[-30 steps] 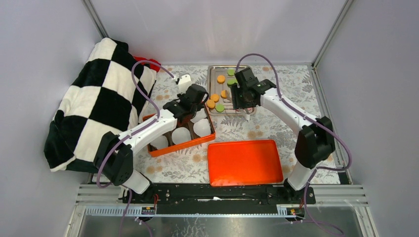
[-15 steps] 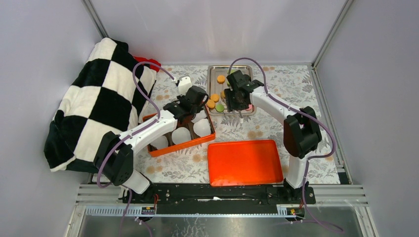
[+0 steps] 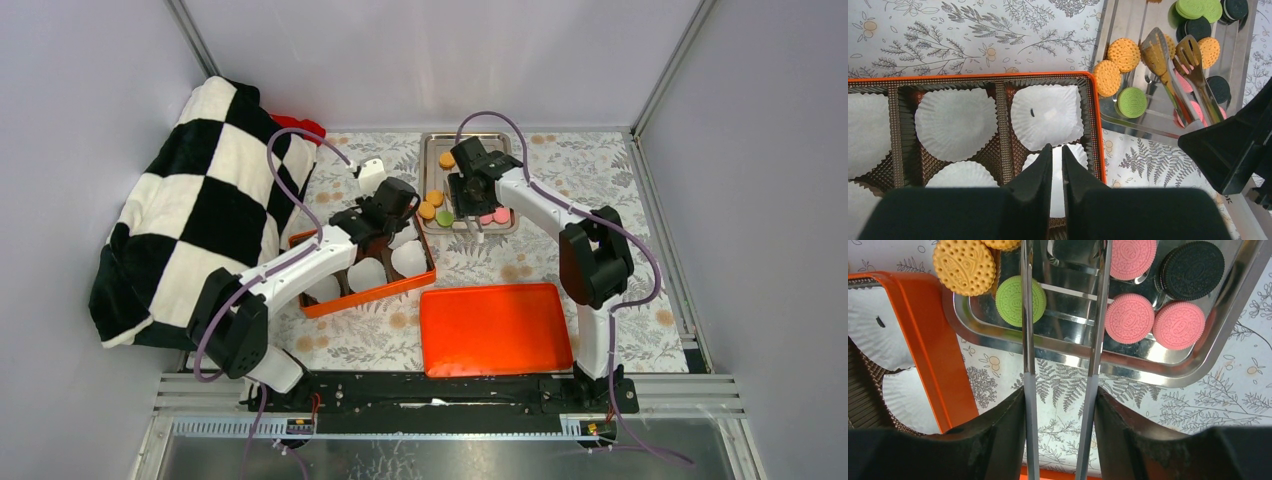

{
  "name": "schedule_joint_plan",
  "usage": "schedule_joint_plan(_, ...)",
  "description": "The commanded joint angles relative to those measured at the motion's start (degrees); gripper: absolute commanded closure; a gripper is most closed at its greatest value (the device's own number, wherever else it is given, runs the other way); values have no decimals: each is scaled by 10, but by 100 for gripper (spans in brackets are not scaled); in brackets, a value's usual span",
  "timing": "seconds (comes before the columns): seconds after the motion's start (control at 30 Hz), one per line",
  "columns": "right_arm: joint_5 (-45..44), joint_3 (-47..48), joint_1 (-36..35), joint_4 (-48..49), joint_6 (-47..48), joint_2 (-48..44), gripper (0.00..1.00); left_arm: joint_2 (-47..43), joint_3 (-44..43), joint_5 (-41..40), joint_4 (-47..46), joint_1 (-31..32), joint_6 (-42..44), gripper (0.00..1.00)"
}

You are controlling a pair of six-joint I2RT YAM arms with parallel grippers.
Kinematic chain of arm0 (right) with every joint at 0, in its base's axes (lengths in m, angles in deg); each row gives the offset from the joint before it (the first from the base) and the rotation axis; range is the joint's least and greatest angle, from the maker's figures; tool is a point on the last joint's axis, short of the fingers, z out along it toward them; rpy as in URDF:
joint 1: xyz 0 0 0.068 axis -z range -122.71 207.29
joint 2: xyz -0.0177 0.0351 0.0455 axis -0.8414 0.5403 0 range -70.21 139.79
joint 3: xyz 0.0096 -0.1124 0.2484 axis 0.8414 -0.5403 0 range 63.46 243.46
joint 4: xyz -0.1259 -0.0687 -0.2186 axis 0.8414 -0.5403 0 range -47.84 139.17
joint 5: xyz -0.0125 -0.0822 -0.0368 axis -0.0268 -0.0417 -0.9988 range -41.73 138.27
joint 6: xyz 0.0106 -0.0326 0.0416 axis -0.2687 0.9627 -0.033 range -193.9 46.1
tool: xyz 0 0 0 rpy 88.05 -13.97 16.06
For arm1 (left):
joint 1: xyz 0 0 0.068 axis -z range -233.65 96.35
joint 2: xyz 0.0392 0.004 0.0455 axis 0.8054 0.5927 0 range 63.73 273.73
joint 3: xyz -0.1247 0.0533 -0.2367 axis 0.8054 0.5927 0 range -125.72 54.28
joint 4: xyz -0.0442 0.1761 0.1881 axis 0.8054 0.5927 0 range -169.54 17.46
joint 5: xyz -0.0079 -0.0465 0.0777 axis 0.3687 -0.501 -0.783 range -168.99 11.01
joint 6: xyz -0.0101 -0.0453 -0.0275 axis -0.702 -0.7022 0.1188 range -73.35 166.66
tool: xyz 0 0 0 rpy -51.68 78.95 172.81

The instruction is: Pack the cookies

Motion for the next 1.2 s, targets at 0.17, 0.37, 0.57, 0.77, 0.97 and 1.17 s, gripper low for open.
schedule_joint_plan(0.17, -20, 56, -3, -14, 1, 5, 71, -28, 11, -10, 10, -4, -9, 84)
schedule_joint_plan(0.37, -40, 56, -3, -8, -1, -28, 78, -50, 10, 22, 10, -29, -8, 84)
schedule_joint_plan(0.57, -30, 39, -12, -9, 0, -91, 80, -81, 19, 39, 6, -73, -4, 84)
schedule_joint_plan(0.77, -25, 15, -79, -24, 0, -146, 79, -85, 5, 34, 21, -88, 0, 83)
schedule_joint_plan(0.97, 9, -35, -141, -25, -11, -177, 77, -73, 4, 37, 21, -98, 1, 82)
schedule_joint_plan(1.17, 16, -38, -170, -27, -5, -157, 77, -71, 9, 35, 26, -104, -1, 82)
